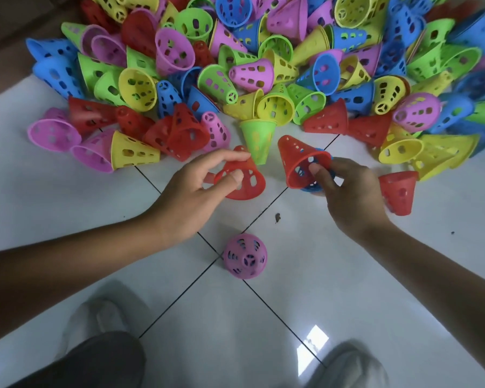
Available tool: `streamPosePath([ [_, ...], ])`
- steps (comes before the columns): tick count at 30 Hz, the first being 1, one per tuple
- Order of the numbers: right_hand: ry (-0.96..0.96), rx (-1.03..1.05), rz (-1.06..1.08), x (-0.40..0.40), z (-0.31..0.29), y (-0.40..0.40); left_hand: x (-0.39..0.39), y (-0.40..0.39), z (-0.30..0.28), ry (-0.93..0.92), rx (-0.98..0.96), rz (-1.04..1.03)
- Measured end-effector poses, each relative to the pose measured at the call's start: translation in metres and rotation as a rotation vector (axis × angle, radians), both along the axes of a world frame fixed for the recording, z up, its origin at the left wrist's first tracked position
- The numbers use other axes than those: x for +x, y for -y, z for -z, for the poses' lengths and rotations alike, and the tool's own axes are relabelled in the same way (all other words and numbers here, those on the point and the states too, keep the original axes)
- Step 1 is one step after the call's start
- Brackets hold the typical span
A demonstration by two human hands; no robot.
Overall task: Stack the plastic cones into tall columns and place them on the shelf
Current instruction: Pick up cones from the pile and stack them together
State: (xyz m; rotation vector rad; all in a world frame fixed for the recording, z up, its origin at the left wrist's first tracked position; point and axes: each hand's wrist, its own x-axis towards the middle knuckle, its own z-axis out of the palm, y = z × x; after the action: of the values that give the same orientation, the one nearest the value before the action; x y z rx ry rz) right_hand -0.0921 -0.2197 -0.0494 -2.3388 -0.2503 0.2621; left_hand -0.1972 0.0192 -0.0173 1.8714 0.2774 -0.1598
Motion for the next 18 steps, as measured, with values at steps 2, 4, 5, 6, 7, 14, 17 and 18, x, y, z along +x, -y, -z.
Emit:
streamPosePath([
  [2,-0.090,0.078,0.055,-0.010,-0.002,0.004,-0.009,0.005,-0.007,0.021,-0.020,-0.012],
  [4,-0.175,0.167,0.099,-0.022,-0.007,0.007,-0.021,0.008,-0.013,0.042,-0.047,-0.015],
  [5,-0.205,0.200,0.111,-0.028,-0.011,0.008,-0.028,0.010,-0.015,0.063,-0.062,-0.005],
  [6,-0.230,0.233,0.123,-0.034,-0.016,0.009,-0.035,0.011,-0.017,0.090,-0.072,0.008],
  [7,-0.255,0.271,0.138,-0.040,-0.020,0.010,-0.042,0.013,-0.019,0.118,-0.074,0.025],
  [14,-0.390,0.402,0.240,-0.076,-0.040,0.016,-0.087,0.021,-0.020,0.226,0.128,0.178],
  [17,-0.403,0.435,0.245,-0.089,-0.046,0.019,-0.099,0.022,-0.016,0.217,0.151,0.247],
  [18,-0.406,0.438,0.246,-0.093,-0.047,0.019,-0.102,0.022,-0.015,0.211,0.166,0.266],
])
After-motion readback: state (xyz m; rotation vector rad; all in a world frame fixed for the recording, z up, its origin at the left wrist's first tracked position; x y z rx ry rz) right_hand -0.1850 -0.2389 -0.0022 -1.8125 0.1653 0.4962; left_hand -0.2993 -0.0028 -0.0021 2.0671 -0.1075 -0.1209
